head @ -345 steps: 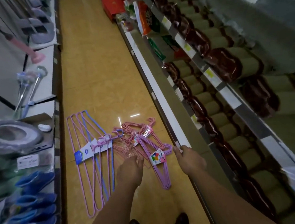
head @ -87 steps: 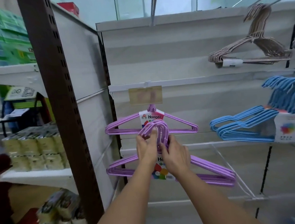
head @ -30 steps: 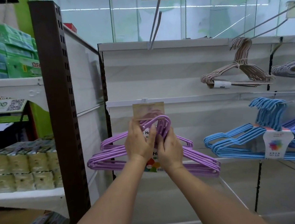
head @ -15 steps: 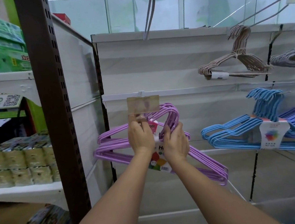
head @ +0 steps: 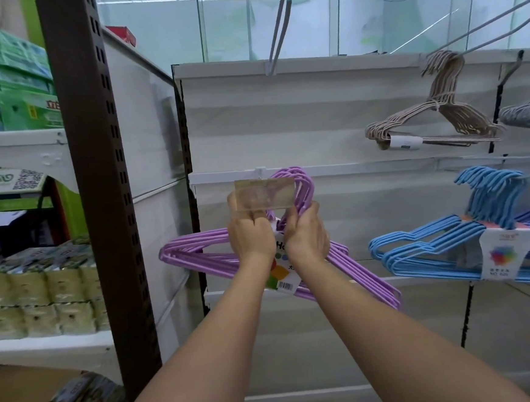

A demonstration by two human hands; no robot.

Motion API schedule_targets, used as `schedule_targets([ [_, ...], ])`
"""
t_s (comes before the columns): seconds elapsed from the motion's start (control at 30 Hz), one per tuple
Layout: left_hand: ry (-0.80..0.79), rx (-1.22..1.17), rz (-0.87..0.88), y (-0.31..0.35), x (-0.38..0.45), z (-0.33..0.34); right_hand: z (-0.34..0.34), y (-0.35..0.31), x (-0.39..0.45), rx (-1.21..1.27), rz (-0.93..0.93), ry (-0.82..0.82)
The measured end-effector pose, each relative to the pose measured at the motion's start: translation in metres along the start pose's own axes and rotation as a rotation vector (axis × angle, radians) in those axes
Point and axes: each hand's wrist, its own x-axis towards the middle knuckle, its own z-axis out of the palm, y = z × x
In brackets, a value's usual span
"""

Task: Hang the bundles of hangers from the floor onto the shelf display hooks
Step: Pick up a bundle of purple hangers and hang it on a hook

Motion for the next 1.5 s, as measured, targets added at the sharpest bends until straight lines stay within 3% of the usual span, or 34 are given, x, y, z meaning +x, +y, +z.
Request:
schedule_targets([
  [0.37,-0.197,-0.082,-0.023,-0.021,0.017,-0.007,0.025,-0.004,-0.01,-0.107,-0.039,-0.132],
  [0.57,-0.183,-0.017,-0.021,-0.038,0.02,0.003,0.019,0.003,-0.01,-0.183,-0.178,-0.201],
  [0.8,-0.117,0.002,-0.054,-0.05,0.02,0.015,0.013,0.014,-0.005,-0.069,-0.219,-0.318],
  [0.93,-0.097,-0.038,-0.196,-0.052,0.036,0.028,0.021,0.012,0.017,-0.047,-0.167,-0.371],
  [1.07,-0.125,0.029,-0.206,-0.064,0.05,0.036,0.027,0.011,0.034,0.022,-0.116,-0.399],
  [1.27,-0.159,-0.09,-0.248,-0.071,0.067,0.045,0.038,0.013,0.045,0.064,-0.093,-0.364],
  [1.4,-0.23,0.152,-0.24,-0.086,0.066,0.044,0.048,0.013,0.054,0.071,-0.047,-0.381],
  [1.5,-0.373,0.543,-0.052,-0.098,0.063,0.04,0.056,0.016,0.059,0.107,-0.03,-0.403],
])
